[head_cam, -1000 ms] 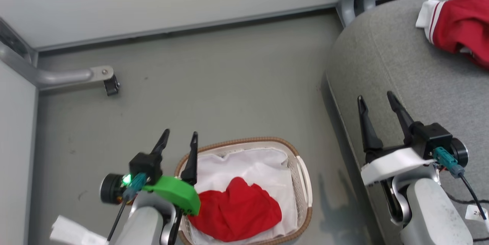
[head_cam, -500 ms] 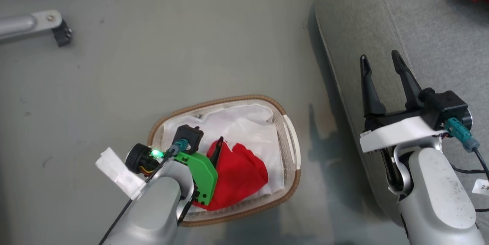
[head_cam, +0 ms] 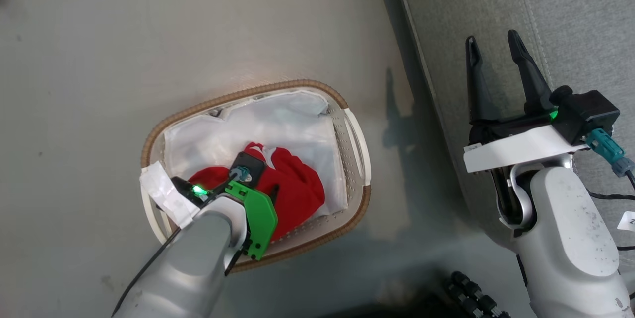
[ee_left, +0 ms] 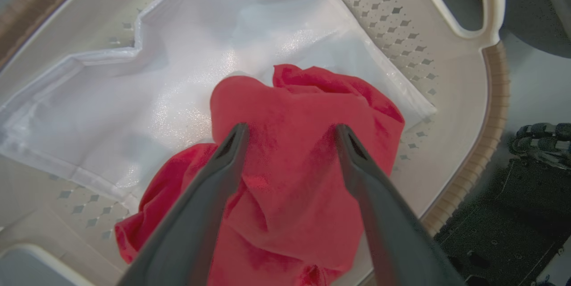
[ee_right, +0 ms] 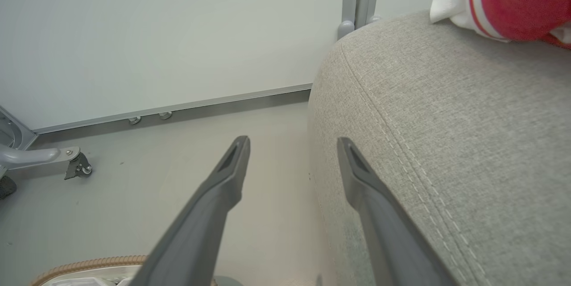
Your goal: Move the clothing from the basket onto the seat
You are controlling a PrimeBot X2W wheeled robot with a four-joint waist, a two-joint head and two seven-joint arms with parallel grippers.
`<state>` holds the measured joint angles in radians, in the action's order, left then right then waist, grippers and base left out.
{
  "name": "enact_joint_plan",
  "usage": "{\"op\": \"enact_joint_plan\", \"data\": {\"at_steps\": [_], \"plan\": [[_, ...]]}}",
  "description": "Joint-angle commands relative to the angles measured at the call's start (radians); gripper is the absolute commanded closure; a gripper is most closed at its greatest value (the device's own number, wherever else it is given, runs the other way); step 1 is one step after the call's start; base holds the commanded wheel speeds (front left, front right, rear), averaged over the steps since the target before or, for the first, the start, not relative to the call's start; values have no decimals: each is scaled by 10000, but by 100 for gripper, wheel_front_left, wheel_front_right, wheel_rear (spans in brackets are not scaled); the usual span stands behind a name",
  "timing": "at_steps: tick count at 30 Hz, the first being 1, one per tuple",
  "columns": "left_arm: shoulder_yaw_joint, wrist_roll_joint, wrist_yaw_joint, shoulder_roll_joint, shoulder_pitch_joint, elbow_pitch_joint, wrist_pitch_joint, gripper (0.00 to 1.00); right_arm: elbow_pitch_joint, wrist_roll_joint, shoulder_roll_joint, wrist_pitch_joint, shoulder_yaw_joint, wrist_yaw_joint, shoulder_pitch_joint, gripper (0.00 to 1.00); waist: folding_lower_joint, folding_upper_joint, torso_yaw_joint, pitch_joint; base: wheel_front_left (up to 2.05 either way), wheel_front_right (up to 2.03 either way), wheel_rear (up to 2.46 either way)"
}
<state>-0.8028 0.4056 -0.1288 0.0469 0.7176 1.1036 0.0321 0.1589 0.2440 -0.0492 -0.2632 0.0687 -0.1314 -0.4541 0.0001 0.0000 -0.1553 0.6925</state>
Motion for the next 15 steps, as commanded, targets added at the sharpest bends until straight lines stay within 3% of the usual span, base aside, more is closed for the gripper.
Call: {"op": "enact_joint_plan", "data": {"at_steps": [1, 13, 14, 15], "plan": [[-13, 60, -27, 104, 252, 151, 20, 0, -49, 67, -25, -24, 19, 14, -142, 0, -1, 0, -280, 576, 0, 0, 0], [-143, 626, -28, 113, 768, 1173, -223, 0, -109, 263, -26, -24, 308, 14, -456, 0, -1, 0, -380, 1215, 0, 0, 0], [-165, 667, -28, 111, 769, 1208, -255, 5, -116, 272, -26, -24, 335, 14, -477, 0, -1, 0, -400, 1251, 0, 0, 0], [-191, 707, -28, 107, 758, 1233, -306, 32, -113, 277, -26, -24, 347, 14, -484, 0, -1, 0, -412, 1268, 0, 0, 0]]}}
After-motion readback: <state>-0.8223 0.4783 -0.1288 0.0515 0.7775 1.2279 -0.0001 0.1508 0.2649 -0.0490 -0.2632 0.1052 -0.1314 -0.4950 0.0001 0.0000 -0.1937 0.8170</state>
